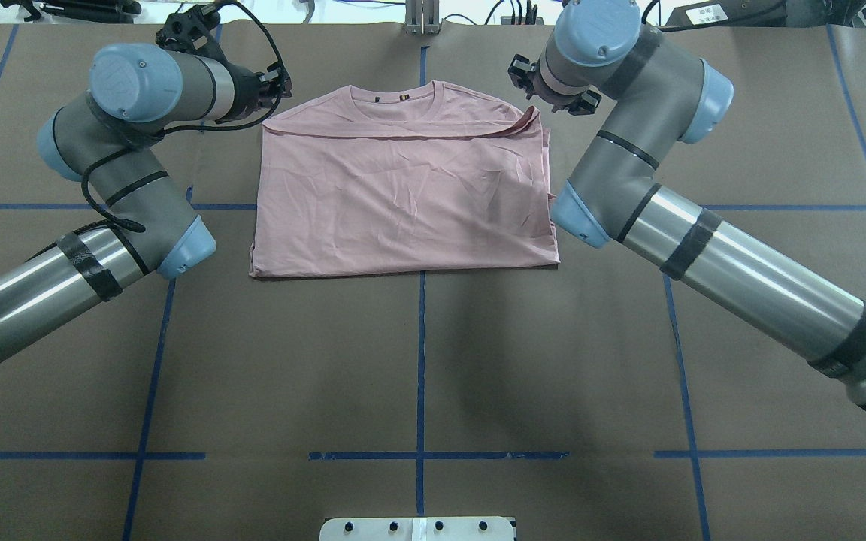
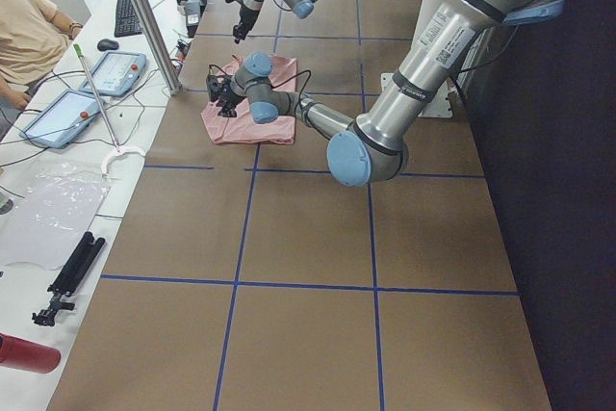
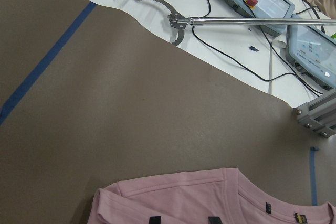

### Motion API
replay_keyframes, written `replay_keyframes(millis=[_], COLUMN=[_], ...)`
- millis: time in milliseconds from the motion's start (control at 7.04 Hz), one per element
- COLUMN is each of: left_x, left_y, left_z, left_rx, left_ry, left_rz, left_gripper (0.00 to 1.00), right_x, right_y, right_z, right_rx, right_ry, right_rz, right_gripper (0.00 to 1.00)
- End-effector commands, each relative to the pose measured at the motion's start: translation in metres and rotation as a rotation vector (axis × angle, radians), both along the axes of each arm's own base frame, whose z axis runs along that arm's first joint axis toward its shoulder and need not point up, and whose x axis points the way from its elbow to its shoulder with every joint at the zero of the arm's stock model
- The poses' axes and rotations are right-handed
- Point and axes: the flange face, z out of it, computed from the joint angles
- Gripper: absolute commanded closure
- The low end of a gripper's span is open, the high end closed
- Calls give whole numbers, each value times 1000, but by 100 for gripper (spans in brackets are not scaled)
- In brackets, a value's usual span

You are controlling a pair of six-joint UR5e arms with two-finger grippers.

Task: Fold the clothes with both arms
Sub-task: 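Move the right gripper down to the folded edge nearest it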

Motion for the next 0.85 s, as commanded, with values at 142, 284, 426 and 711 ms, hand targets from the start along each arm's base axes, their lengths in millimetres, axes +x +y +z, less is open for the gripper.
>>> replay_keyframes(millis=[142, 284, 426, 711], left_x=[-4, -2, -2, 0], left_y=[5, 6, 6, 8], left_z=[7, 8, 7, -1], left_rx=[-21, -20, -9, 1], left_ry=[12, 7, 8, 21], left_rz=[11, 14, 17, 22], left_gripper=[58, 58, 58, 58], right_x=[16, 3, -16, -36], right_y=[109, 127, 143, 167], right_z=[22, 48, 46, 47], right_rx=[-30, -83, -157, -237], right_ry=[-51, -24, -67, -102], right_rz=[-65, -76, -29, 3], right_gripper=[41, 38, 38, 35])
